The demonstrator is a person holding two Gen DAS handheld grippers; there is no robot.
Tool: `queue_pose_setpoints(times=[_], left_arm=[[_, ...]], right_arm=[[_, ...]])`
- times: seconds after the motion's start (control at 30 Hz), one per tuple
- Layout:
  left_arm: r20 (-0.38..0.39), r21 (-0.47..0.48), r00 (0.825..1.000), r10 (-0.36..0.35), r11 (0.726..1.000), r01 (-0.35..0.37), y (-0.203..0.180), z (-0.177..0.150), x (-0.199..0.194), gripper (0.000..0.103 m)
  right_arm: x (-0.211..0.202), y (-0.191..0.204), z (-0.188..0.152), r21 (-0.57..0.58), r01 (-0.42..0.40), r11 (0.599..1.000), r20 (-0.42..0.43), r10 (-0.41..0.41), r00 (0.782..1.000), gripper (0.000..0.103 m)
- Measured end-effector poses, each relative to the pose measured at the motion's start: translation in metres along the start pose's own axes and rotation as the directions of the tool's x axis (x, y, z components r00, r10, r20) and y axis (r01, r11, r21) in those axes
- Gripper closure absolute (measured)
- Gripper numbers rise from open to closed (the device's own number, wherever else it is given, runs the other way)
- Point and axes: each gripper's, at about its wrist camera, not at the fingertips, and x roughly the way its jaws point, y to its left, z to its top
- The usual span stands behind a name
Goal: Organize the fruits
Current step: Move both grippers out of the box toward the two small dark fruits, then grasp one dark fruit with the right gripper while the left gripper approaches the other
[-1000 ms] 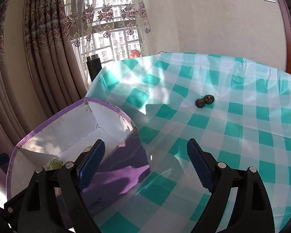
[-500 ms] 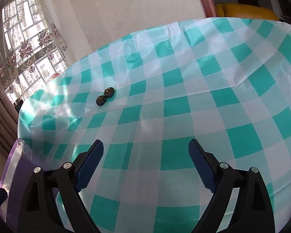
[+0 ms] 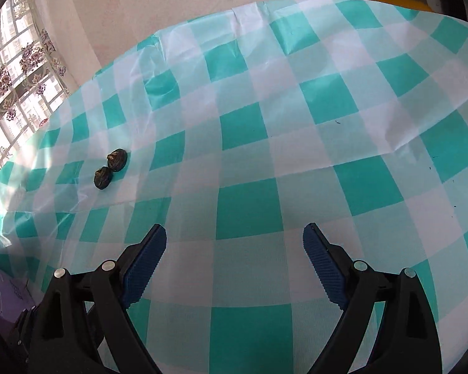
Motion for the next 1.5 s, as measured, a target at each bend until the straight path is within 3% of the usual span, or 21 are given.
queue_pose_setpoints(times=[0.1,0.3,0.4,0.6,0.77,1.03,1.1,1.13,1.17,1.23,1.4,1.5], left_arm=[[0.004,-0.109,1.000,0.016,0.994,-0.016,0.023,0.019,0.013,0.002],[0.016,-0.179,0.994,0.110,0.978,-0.106,0.049,0.047,0.034,0.002],[-0.003,-0.238,0.989,0.146,0.961,-0.143,0.063,0.052,0.040,0.002],[0.018,-0.332,0.991,0.129,0.936,-0.116,0.080,0.047,0.037,0.002],[0.049,-0.417,0.992,0.117,0.905,-0.086,0.092,0.041,0.032,0.002],[0.068,-0.395,0.989,0.130,0.914,-0.093,0.086,0.043,0.030,0.002],[0.069,-0.388,0.989,0.133,0.917,-0.096,0.085,0.044,0.030,0.002],[0.070,-0.388,0.989,0.134,0.917,-0.097,0.085,0.043,0.030,0.002],[0.068,-0.390,0.989,0.134,0.916,-0.097,0.086,0.044,0.030,0.002],[0.068,-0.394,0.988,0.135,0.914,-0.098,0.087,0.043,0.030,0.002],[0.050,-0.372,0.991,0.126,0.923,-0.098,0.085,0.046,0.034,0.002],[0.017,-0.341,0.994,0.109,0.935,-0.097,0.081,0.051,0.042,0.002]], right_arm=[[0.021,0.015,0.019,-0.048,-0.014,0.999,0.009,0.015,1.000,0.016],[0.062,0.056,0.051,-0.201,-0.103,0.974,-0.007,0.104,0.995,0.019],[0.080,0.085,0.063,-0.336,-0.137,0.932,-0.032,0.134,0.990,0.023],[0.123,0.139,0.072,-0.536,-0.218,0.816,-0.160,0.156,0.975,0.032],[0.142,0.176,0.072,-0.651,-0.204,0.731,-0.173,0.119,0.978,0.037],[0.155,0.205,0.073,-0.710,-0.173,0.683,-0.150,0.093,0.984,0.037],[0.154,0.212,0.070,-0.727,-0.161,0.667,-0.136,0.091,0.987,0.042],[0.152,0.214,0.068,-0.734,-0.150,0.663,-0.124,0.086,0.989,0.055],[0.151,0.216,0.065,-0.739,-0.120,0.663,-0.103,0.065,0.993,0.063],[0.146,0.213,0.064,-0.725,-0.101,0.682,-0.087,0.055,0.995,0.063],[0.122,0.160,0.084,-0.506,-0.157,0.848,-0.068,0.142,0.988,0.064],[0.114,0.115,0.094,-0.314,-0.217,0.924,-0.068,0.207,0.976,0.063]])
